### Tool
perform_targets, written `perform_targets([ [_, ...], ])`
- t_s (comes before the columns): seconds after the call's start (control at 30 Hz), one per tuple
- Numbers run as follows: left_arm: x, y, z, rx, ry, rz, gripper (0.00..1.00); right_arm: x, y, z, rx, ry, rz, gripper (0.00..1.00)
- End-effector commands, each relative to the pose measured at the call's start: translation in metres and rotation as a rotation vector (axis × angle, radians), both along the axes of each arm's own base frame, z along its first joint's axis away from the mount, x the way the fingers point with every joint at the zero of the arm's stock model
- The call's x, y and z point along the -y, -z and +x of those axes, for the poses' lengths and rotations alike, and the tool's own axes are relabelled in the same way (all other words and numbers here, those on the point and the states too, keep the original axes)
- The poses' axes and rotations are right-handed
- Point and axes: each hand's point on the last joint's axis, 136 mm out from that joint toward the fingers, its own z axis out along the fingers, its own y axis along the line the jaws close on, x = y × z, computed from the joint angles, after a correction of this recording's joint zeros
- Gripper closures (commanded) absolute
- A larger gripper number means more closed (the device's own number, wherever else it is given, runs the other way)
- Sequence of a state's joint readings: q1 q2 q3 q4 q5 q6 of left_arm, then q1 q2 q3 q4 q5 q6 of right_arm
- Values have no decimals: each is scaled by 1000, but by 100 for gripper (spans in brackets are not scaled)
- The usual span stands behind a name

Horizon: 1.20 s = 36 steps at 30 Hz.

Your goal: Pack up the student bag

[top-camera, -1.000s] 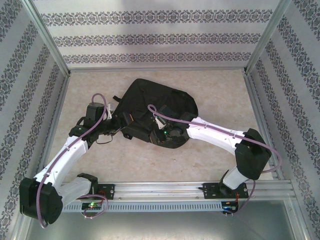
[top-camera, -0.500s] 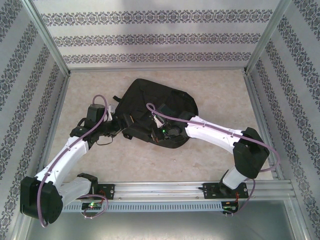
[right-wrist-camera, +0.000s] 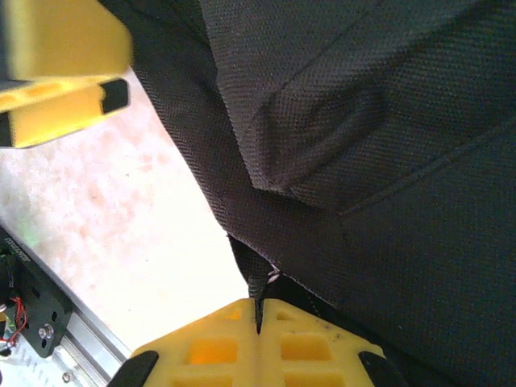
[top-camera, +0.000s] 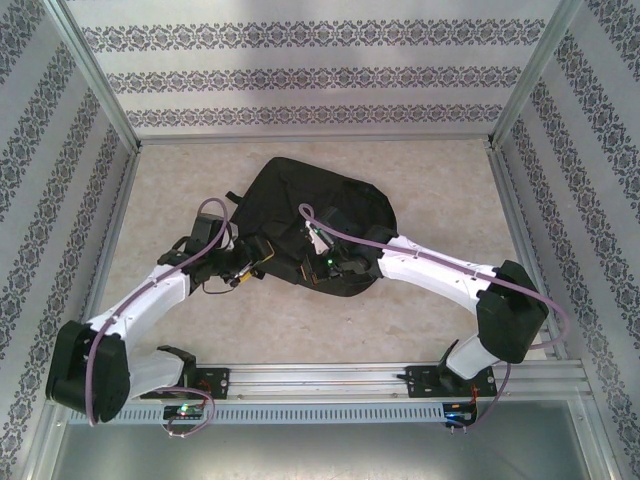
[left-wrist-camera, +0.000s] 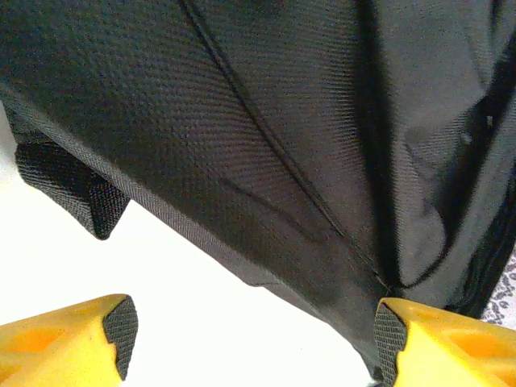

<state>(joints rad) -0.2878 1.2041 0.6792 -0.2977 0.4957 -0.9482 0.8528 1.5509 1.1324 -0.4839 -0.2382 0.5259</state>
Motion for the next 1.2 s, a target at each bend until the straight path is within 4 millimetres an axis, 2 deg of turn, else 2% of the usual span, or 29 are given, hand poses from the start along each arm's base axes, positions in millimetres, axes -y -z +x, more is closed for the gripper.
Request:
perform_targets([
  [0.0,11,-12,22,50,-23,-7,24,-2,-6,-2,-4,6,49,100],
  [0.23,6,-12,45,78,-60,88,28,3,2,-5,-14,-8,17,100],
  [0.33,0,-9,52,80,-99,125,34,5,4,-6,-15,-11,9,100],
  [0.53,-13,1,59,69,-171,185,59,8,7,-7,-18,-11,-8,100],
  [0.67,-20,-3,62,87,-200,216,79,15,9,-8,-9,-12,-43,100],
  [0.77,-25,-9,63,104,-212,240,88,19,7,-11,-11,-22,-52,100],
  [0.97,-31,-13,64,114,-213,274,95,30,9,-20,-24,-39,-81,100],
  [1.17,-39,-15,63,121,-226,287,95,45,15,-26,-51,-37,-117,100],
])
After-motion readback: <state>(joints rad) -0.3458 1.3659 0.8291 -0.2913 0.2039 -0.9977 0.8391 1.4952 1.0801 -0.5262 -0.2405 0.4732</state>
